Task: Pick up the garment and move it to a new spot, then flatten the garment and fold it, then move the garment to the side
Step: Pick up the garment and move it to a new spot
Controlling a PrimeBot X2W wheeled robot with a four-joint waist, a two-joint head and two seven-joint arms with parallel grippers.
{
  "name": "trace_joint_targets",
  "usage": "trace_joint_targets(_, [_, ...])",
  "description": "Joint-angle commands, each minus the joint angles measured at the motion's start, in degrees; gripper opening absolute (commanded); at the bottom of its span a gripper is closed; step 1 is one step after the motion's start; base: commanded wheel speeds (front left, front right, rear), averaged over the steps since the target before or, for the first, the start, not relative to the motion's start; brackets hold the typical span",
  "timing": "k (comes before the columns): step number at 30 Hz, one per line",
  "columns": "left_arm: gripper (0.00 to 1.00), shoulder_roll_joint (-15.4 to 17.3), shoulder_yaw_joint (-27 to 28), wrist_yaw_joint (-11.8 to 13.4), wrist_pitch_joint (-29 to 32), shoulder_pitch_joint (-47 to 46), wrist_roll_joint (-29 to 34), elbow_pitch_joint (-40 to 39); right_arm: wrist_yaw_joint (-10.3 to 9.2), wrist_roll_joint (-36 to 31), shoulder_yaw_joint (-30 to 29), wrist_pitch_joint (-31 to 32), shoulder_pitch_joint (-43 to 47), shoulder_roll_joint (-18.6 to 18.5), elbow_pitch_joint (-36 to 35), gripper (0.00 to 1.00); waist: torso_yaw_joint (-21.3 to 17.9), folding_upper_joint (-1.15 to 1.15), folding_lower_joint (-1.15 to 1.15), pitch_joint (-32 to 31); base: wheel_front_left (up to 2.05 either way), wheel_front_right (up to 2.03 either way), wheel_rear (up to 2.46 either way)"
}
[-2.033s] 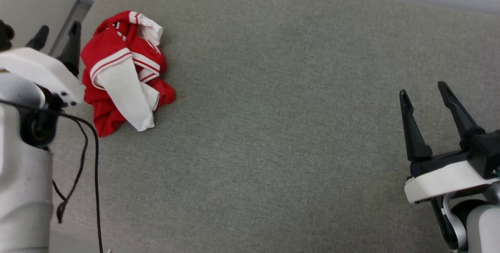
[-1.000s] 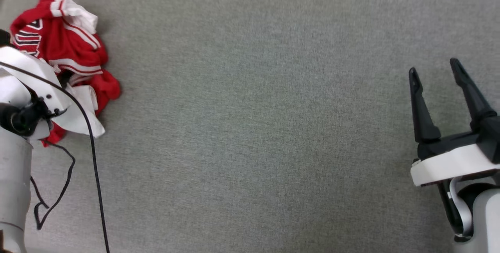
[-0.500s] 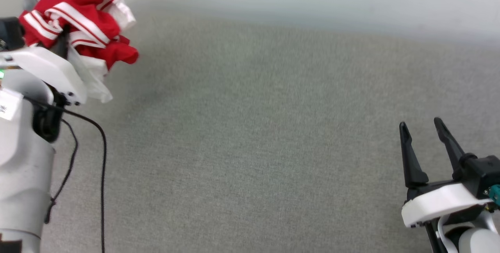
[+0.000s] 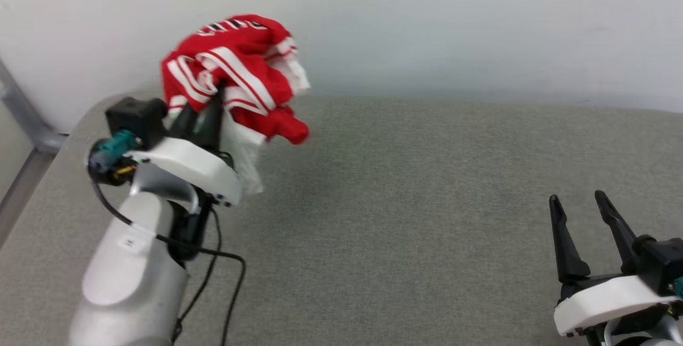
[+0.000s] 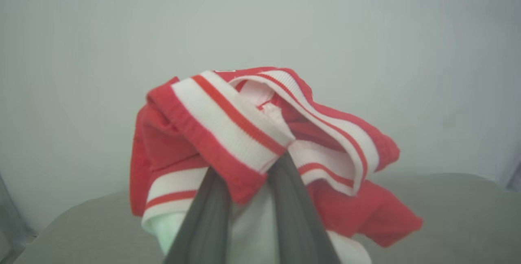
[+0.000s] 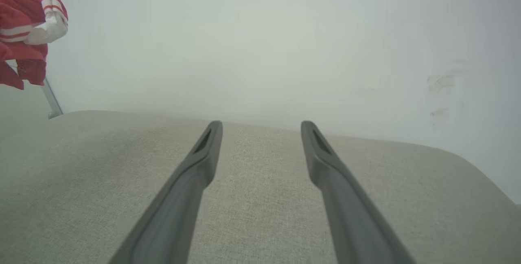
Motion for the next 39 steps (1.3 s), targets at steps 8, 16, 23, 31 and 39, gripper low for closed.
trace_joint_targets(8, [0.0, -7.1, -6.1, 0.2, -2.2, 6.5, 0.6, -7.2, -0.04, -0.3, -0.4, 1.3, -0.9, 0.1, -2.9, 1.0, -7.0, 0.0, 0.02, 4.5, 0.0, 0.0, 0.0])
trace_joint_targets(16, [0.0, -11.0, -13.2, -1.4, -4.3, 8.1, 3.0, -6.8, -0.04, -0.2, -0.9, 1.2, -3.9, 0.1, -4.8, 1.0, -10.3, 0.0, 0.02, 13.1, 0.0, 0.0, 0.0])
trace_joint_targets(23, [0.0, -12.0, -18.5, -2.4, -5.2, 9.9, 5.0, -2.2, -0.04, 0.2, -0.9, -0.3, -6.6, 0.1, -3.7, 1.0, -11.2, 0.0, 0.02, 18.1, 0.0, 0.0, 0.0])
trace_joint_targets(31, [0.89, -12.4, -21.3, -3.1, -5.8, 10.9, 5.2, 1.5, -0.04, 0.1, -0.6, -1.1, -7.3, 0.1, -1.7, 1.0, -10.2, 0.0, 0.02, 16.5, 0.0, 0.0, 0.0])
trace_joint_targets(39, [1.0, -12.2, -17.5, -2.5, -5.9, 14.4, 6.2, -3.8, -0.04, 0.4, -0.5, -0.9, -4.9, 0.1, 0.7, 1.0, -8.5, 0.0, 0.02, 9.0, 0.0, 0.0, 0.0])
